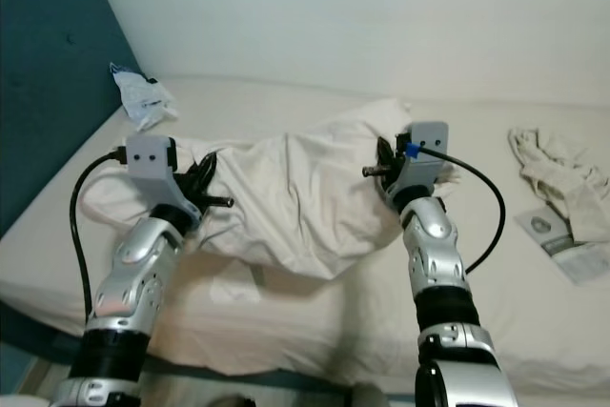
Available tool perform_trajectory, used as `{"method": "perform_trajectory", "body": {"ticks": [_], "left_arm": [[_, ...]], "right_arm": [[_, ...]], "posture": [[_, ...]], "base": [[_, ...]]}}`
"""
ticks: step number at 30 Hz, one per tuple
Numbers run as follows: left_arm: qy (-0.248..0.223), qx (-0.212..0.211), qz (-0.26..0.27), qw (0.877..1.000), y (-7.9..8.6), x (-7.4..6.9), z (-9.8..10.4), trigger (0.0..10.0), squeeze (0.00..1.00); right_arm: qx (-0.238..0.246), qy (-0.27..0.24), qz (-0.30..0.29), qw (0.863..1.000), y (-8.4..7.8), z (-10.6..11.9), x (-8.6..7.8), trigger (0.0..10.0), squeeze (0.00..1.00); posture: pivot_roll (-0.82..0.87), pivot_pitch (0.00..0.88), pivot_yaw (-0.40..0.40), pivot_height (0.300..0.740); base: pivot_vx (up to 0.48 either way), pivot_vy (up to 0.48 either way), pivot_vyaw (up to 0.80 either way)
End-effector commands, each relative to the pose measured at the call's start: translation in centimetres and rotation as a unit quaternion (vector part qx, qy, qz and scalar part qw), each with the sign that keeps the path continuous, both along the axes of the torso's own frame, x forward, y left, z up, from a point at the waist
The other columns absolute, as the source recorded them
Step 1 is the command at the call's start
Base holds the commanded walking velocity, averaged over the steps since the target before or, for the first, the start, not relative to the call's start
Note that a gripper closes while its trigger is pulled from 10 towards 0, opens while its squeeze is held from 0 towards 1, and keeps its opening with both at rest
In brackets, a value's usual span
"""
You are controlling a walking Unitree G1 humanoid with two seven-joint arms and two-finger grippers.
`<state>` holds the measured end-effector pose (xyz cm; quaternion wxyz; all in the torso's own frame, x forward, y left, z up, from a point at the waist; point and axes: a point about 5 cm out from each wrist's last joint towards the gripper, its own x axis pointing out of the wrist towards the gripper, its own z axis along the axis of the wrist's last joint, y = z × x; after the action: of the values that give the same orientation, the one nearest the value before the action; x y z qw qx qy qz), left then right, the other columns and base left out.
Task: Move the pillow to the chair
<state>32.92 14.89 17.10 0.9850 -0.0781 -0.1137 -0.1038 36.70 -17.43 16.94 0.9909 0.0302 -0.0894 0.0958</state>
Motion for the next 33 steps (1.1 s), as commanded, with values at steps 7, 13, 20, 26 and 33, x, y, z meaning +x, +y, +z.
{"method": "perform_trajectory", "body": {"ticks": [7,13,20,26,33], "left_arm": [[-0.035,-0.006,-0.003,0.999,-0.3,-0.4,1.1,10.0,0.00],[-0.028,-0.009,0.004,1.000,-0.1,-0.7,0.7,10.0,0.00],[-0.025,0.000,0.010,1.000,-0.1,-1.0,0.2,10.0,0.00],[-0.019,0.013,0.019,1.000,0.1,-1.4,-0.7,10.0,0.00],[-0.018,0.017,0.020,0.999,0.0,-1.5,-0.9,10.0,0.00]], "right_arm": [[-0.005,-0.033,0.027,0.999,1.3,1.2,0.1,10.0,0.00],[-0.005,-0.034,0.031,0.999,1.6,1.2,0.1,10.0,0.00],[-0.006,-0.031,0.029,0.999,1.7,0.7,-0.2,10.0,0.00],[-0.020,-0.025,-0.005,0.999,1.4,-0.3,-0.6,10.0,0.00],[-0.035,-0.021,-0.001,0.999,1.6,-1.0,-1.0,10.0,0.00]], "posture": [[0.01,0.065,-0.007,0.740],[0.01,0.060,-0.008,0.740],[0.01,0.054,-0.009,0.740],[0.01,0.048,-0.010,0.740],[0.01,0.044,-0.008,0.740]], "base": [[0.000,0.000,0.00],[0.000,0.000,0.00],[0.000,0.000,0.00],[0.000,0.000,0.00],[0.000,0.000,0.00]]}}
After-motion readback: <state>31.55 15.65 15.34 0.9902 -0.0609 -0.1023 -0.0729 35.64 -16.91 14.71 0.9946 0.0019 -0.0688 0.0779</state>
